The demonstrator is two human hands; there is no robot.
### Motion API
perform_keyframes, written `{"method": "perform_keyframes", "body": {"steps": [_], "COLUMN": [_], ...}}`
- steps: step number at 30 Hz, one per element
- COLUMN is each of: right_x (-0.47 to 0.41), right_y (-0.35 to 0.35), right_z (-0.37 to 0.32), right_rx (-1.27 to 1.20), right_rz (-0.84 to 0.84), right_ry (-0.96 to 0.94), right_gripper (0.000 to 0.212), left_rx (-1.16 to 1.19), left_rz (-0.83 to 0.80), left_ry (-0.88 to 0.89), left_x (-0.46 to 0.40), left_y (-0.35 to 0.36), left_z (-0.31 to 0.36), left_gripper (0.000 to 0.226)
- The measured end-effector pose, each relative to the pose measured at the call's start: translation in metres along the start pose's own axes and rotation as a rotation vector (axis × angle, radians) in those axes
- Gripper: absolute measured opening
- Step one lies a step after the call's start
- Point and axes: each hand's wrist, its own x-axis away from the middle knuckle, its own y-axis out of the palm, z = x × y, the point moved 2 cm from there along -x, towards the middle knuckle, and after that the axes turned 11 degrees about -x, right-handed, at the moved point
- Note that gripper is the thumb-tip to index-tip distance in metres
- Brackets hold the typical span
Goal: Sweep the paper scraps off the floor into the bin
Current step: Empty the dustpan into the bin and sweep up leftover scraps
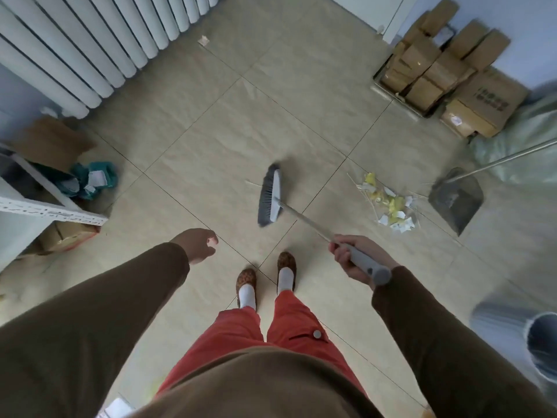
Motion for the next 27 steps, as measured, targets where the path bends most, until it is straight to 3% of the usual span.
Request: {"method": "perform_keyframes", "body": {"steps": [8,15,27], "right_x": [0.101,0.171,0.238], "right_y": [-0.133,-0.233,-0.335], "right_z": [-0.017,0.001,-0.086], "right_rx": [-0.031,-0.117,0.061], "right_rz": [0.255,0.151,0.104], "right_ry": [-0.289,-0.353,-0.474], "right_gripper": [0.023,0.037,0.048], "left_rx": [-0.165,-0.286,-0.368], "left_rz": [-0.014,0.012,0.154], "left_ry": [0.235,0.369,0.646], "left_x": [-0.026,-0.04,-0.04], "left_y": [-0.026,-0.05,-0.099], "left_z": [0.118,0.272,0.597], "left_gripper": [0.032,0.031,0.034]}}
